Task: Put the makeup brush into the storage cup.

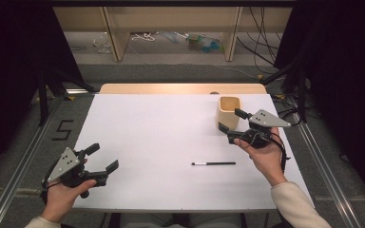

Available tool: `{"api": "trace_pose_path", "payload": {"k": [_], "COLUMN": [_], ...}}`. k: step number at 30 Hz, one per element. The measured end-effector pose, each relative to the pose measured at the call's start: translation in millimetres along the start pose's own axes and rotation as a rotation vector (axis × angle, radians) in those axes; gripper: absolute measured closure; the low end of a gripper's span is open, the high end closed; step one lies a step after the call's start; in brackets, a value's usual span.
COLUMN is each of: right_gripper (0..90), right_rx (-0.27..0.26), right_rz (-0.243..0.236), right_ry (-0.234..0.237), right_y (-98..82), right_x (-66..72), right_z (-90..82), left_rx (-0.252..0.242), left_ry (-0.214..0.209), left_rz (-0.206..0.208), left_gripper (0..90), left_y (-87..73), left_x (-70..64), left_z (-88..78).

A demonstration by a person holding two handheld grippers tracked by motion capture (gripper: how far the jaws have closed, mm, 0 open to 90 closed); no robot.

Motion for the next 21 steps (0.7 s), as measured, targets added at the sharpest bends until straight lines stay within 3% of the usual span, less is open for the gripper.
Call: {"api": "trace_pose_path", "payload": {"k": [12,16,20,21], "right_gripper": [20.1,21.6,24.3,25.0], "right_rx": [0.019,0.082,0.159,0.164], "right_rz": [-0.006,-0.044,-0.043,-0.061], "right_ry": [0.023,0.062,0.115,0.110], "right_y": [3.2,3.6,4.3,4.7], "right_x": [0.6,1.3,1.2,0.5], "right_z": [14.3,21.1,24.6,26.2], "left_rx": [0.000,0.000,0.000,0.000], "left_ry": [-0.003,-0.003,-0.003,-0.002], "left_rz": [0.001,0.001,0.002,0.000], "left_gripper": [5.1,5.1,5.0,5.1], "left_y": [0.0,-0.1,-0.1,-0.2], "left_x": [-0.2,-0.3,-0.1,-0.2], "left_z": [0.1,0.1,0.1,0.1]}}
Point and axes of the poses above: each handheld gripper's, and its own axes: z roughly forward along the jaws, y roughly out of its top, x roughly to its left, the point moved 2 cm from there along z, roughly forward along the jaws, and after that the axes turned 3 degrees about y, right-handed, at the moved point
